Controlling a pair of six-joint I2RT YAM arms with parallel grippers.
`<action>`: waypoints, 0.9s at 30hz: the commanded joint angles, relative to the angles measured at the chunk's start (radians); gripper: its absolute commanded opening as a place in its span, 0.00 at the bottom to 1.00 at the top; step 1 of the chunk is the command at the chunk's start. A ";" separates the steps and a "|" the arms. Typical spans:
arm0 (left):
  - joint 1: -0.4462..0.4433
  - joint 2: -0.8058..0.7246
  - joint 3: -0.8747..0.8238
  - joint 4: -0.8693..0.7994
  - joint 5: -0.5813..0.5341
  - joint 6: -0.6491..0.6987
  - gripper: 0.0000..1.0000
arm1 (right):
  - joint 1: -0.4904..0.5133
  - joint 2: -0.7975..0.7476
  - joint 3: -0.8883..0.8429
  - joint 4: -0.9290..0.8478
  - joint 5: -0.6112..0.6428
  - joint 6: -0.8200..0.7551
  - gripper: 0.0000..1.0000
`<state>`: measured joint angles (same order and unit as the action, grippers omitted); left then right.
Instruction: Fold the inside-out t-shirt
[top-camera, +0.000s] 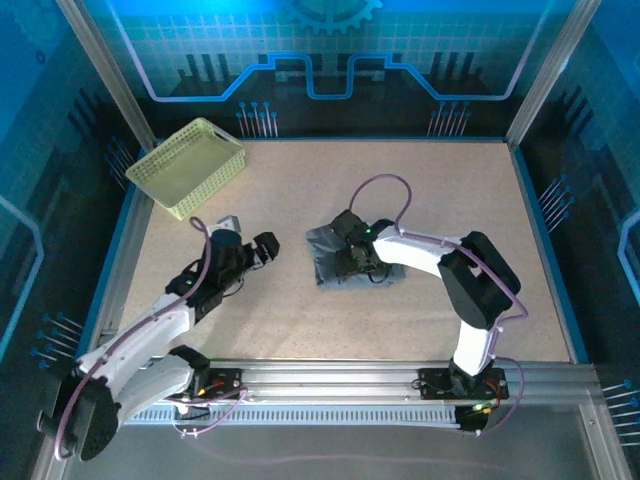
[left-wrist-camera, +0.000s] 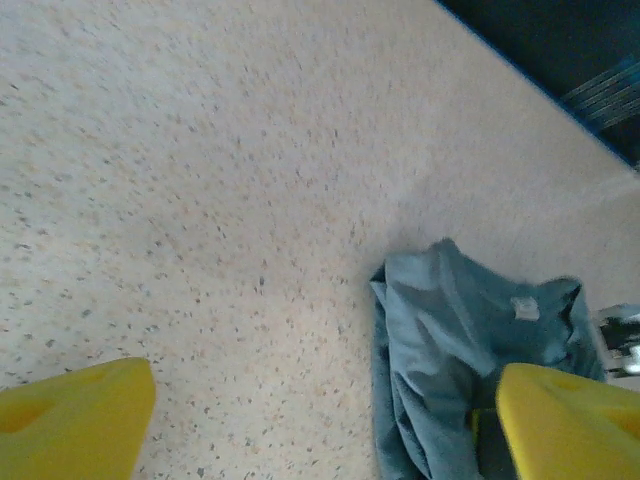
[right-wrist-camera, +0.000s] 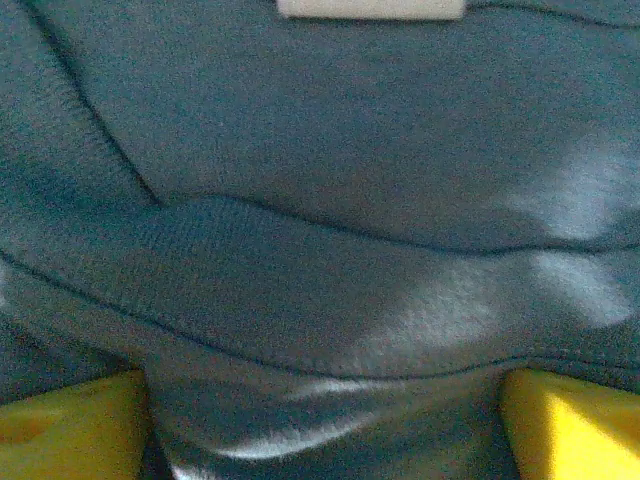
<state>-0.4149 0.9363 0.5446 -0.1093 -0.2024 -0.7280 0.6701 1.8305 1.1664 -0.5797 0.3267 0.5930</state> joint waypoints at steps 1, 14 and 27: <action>0.027 -0.070 -0.009 -0.087 -0.037 0.036 0.99 | -0.147 0.037 0.043 -0.043 0.035 -0.115 0.90; 0.108 -0.134 0.003 -0.120 -0.067 0.069 0.99 | -0.603 0.355 0.489 -0.153 -0.019 -0.522 0.90; 0.148 -0.059 -0.014 -0.047 -0.192 0.276 0.99 | -0.720 0.438 0.780 -0.236 -0.086 -0.613 0.91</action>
<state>-0.2764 0.8616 0.5446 -0.1997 -0.3103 -0.5610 -0.0654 2.3028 1.9469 -0.7670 0.2649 0.0120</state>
